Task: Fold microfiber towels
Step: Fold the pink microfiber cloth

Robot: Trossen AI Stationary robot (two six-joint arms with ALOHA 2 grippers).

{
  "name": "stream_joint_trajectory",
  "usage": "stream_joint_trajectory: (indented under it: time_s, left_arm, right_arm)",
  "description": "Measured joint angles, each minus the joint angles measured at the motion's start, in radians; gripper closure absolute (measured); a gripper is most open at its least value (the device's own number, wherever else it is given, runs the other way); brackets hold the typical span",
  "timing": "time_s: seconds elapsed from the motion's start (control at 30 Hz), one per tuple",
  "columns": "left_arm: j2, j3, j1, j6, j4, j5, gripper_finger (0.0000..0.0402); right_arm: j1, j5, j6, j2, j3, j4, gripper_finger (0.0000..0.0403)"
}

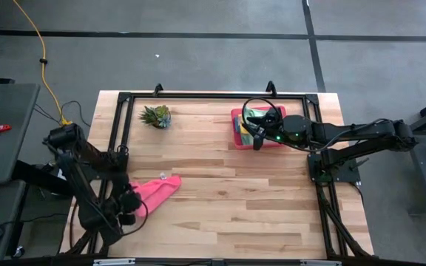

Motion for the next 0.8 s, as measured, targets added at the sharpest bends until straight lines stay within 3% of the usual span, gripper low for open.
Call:
stream_joint_trajectory:
  time_s: [0.2,0.47,0.8]
  left_arm:
    - [-0.003,0.000,-0.005,-0.116,-0.018,0.041,0.0241]
    - [0.007,0.000,-0.032,-0.211,0.295,0.033,0.0241]
    - [0.142,0.000,0.000,-0.187,0.256,0.065,0.0241]
  right_arm:
    - [0.000,0.015,-0.001,0.000,0.000,0.000,0.0230]
    - [0.000,0.016,-0.002,0.017,0.001,-0.004,0.0230]
    - [0.000,0.010,0.046,0.077,0.002,-0.013,0.0230]
